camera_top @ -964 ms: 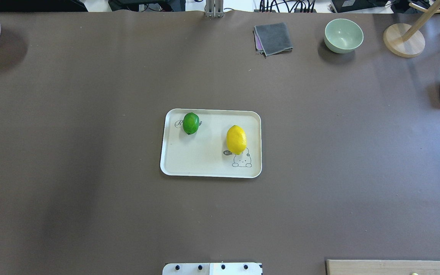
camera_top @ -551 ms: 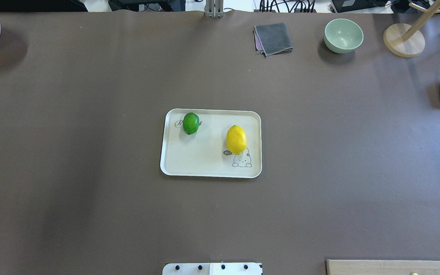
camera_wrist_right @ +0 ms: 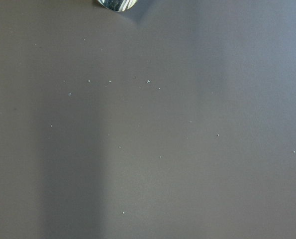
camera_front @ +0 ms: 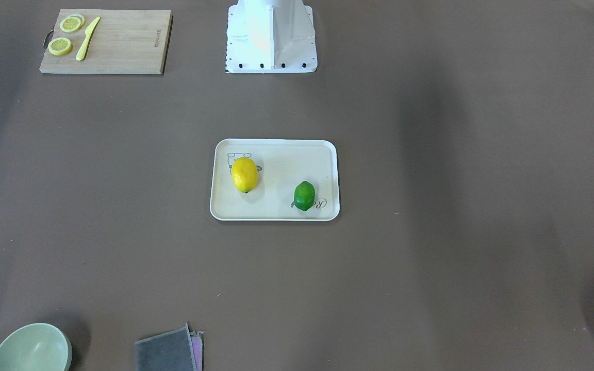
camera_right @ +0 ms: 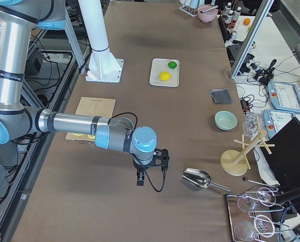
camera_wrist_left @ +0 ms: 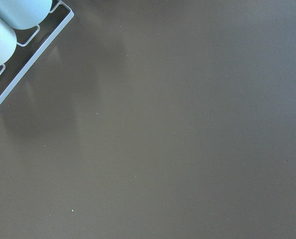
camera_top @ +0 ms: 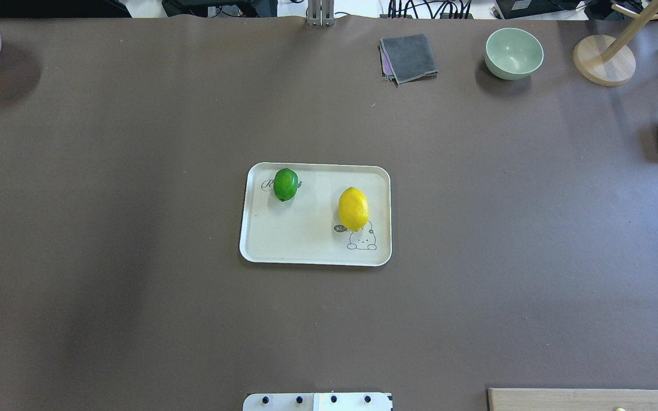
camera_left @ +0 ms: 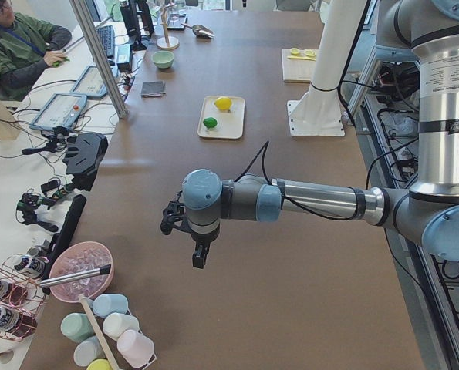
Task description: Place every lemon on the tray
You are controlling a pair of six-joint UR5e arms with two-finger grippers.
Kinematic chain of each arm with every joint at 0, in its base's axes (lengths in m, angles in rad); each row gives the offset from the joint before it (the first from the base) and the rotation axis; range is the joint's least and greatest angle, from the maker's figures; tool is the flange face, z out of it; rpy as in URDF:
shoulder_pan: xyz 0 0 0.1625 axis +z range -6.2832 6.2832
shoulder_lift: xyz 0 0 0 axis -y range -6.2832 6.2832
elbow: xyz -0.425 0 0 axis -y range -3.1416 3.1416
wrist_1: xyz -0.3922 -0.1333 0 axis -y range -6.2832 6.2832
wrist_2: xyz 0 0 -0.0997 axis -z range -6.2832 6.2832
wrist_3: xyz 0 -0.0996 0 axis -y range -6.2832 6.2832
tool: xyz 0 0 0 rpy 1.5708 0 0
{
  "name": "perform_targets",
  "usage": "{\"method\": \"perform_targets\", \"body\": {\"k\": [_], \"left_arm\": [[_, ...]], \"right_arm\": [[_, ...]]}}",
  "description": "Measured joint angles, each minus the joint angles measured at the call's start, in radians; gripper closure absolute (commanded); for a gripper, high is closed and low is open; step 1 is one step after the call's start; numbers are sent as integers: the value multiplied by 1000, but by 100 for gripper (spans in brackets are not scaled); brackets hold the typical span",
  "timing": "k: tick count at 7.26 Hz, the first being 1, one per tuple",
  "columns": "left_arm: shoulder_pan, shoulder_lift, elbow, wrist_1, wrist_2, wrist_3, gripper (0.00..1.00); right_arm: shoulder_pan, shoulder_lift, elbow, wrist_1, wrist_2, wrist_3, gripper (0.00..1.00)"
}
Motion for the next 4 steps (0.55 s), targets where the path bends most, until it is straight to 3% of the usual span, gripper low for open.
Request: {"method": "perform_targets", "body": {"k": [4], "left_arm": [[-1,0,0,0,0,0,2]], "right_arm": [[0,0,4,1,21,-5,0]]}}
